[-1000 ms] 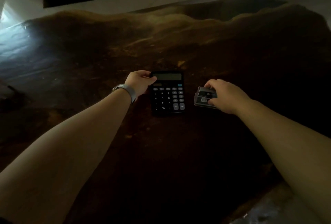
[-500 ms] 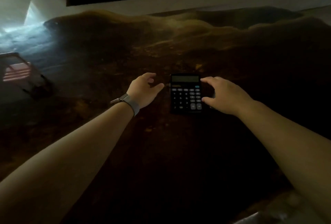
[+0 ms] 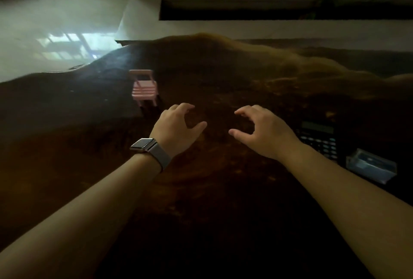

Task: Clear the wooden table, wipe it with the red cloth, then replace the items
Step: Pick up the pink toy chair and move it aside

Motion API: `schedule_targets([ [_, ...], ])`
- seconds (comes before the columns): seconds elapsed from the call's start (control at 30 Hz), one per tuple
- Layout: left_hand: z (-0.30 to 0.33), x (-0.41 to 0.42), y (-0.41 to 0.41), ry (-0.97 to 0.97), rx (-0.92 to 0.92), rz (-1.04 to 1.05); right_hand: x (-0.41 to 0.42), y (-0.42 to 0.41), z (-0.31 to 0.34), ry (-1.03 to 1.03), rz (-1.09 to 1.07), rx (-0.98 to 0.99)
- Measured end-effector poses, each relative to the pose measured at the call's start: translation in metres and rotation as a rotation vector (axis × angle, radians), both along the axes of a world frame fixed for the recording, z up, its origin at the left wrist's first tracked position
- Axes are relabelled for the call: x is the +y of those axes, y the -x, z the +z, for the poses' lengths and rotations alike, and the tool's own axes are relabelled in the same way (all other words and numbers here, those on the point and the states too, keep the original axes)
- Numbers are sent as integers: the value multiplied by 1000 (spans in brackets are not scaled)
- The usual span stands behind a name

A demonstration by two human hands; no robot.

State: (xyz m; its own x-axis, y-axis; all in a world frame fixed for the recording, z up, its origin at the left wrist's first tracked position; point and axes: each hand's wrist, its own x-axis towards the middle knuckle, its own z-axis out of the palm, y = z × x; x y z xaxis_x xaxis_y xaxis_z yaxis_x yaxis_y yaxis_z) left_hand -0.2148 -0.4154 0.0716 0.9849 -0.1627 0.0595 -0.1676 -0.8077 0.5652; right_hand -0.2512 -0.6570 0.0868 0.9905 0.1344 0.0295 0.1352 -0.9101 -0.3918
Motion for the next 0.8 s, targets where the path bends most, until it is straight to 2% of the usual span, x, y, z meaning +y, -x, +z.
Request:
schedule_targets([
  [0.37,-12,135,-42,-28,-5,149,149,-109,-11,-105,67,41],
  [0.63,-38,178,-63,-49,9,157,214,-181,-29,-111,86,2],
  [0.8,-45,191,-65,-55,28,150,239,-213,-33,-25,72,25],
])
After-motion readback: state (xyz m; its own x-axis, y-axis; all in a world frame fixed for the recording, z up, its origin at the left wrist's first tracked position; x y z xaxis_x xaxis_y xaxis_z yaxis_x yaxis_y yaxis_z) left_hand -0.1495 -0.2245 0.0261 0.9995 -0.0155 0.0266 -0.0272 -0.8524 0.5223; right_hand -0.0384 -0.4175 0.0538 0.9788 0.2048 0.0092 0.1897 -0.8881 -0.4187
